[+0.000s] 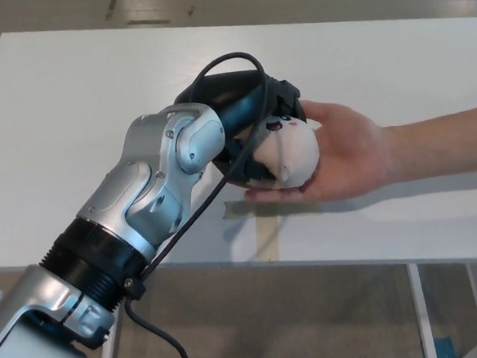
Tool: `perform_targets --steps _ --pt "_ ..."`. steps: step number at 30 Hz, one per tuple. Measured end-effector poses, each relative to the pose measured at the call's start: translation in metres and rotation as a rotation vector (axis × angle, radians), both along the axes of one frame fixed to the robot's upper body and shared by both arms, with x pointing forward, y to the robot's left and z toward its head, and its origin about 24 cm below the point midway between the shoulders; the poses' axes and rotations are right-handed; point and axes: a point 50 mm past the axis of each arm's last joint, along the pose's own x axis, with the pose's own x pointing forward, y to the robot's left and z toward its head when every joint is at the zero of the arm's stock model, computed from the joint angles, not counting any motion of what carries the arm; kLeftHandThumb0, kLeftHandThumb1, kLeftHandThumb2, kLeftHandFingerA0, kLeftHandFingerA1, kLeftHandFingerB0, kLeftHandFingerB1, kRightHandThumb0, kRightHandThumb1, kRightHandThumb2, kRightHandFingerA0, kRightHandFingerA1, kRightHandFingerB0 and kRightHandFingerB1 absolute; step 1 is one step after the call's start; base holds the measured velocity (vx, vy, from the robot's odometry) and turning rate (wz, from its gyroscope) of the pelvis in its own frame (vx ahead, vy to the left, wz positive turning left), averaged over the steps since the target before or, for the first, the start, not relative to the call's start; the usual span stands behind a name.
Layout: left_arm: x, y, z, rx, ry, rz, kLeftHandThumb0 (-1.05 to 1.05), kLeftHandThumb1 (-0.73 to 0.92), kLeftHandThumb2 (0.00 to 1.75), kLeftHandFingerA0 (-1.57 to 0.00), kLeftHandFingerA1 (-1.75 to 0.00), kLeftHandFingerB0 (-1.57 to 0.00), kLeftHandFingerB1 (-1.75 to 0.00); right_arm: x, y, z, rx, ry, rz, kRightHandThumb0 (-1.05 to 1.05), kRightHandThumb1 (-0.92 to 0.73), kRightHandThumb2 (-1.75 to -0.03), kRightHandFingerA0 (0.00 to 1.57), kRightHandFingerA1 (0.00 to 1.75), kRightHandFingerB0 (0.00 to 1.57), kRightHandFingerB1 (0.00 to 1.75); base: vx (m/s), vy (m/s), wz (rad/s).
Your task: Use the left hand to take the pink dumpling toy on a person's hand and put it on the desk.
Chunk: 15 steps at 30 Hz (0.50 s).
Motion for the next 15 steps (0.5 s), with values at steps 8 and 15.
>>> perform_targets --steps 8,15 --pt "0.0000 -0.0016 0.0009 -0.007 -0.005 -0.006 -0.21 0.80 0.63 -0.65 -1.61 -0.88 -0.59 0.0001 0.0000 0.0000 0.008 -0.001 -0.004 -0.22 -0.72 -0.61 0.67 0.45 0.54 0.41 0.00 0.000 0.00" --pt "0.0004 -0.0017 0.0008 -0.011 -0.004 -0.007 -0.21 0.79 0.64 -0.67 -1.59 -0.88 -0.58 0.0001 0.0003 -0.0001 0.012 -0.001 -0.001 -0.22 -0.72 -0.61 0.66 0.45 0.54 0.41 0.00 0.000 0.00"
